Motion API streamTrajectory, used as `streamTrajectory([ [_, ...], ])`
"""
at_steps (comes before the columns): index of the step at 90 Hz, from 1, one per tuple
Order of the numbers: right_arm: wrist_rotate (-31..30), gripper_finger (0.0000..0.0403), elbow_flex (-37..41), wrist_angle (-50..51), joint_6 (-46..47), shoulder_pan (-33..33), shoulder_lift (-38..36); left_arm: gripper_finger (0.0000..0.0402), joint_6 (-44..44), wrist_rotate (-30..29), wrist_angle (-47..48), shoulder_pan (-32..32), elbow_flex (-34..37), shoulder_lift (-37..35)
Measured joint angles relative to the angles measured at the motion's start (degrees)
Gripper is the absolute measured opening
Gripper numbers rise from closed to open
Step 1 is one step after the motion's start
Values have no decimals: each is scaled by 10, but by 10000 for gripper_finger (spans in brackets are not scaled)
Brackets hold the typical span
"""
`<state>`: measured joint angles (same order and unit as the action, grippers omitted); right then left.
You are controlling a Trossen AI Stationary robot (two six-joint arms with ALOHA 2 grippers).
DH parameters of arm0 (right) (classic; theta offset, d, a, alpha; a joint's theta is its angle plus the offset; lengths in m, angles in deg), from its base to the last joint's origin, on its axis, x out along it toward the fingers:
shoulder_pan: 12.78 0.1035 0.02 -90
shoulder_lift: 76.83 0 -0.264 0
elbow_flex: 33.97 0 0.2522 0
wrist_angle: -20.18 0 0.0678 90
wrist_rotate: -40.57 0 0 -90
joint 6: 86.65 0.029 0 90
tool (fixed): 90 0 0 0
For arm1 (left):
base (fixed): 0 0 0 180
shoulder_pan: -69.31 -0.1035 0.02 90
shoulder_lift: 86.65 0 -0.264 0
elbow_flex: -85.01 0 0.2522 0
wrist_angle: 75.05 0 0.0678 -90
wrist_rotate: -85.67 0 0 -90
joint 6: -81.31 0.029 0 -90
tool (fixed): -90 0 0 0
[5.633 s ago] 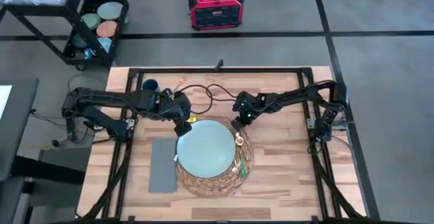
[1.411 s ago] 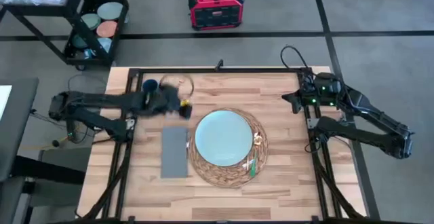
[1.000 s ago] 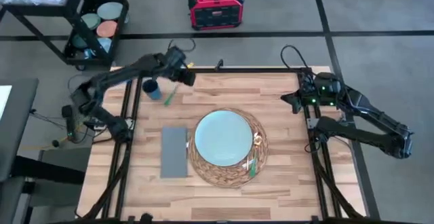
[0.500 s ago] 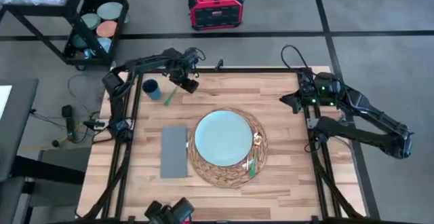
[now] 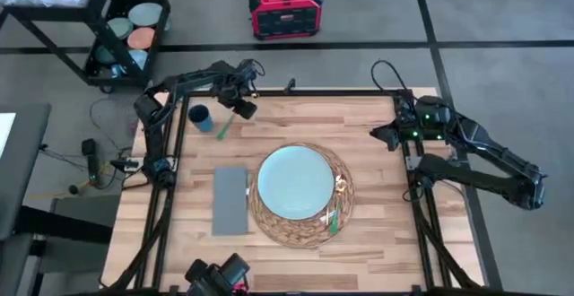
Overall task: Set table place
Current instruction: Put the green fork on to gray table napkin
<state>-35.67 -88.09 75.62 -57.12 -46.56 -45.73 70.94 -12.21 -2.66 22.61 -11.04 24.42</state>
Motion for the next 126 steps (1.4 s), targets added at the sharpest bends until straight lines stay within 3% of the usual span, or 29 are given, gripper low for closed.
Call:
streamTrajectory([
  [42,0,114,0,-1,0,0,0,120,1,9,-1,24,-2,68],
  [50,0,112,0,0,0,0,0,92,1,13,-1,27,-3,68],
  [62,0,102,0,0,0,0,0,15,23,14,1,28,-11,66],
  [86,0,66,0,-1,4,0,0,3,24,13,15,42,-14,60],
  [109,0,44,0,0,4,0,0,1,-4,9,67,103,-79,0],
  [126,-1,35,0,0,4,0,0,0,-122,-44,123,214,-96,-129],
])
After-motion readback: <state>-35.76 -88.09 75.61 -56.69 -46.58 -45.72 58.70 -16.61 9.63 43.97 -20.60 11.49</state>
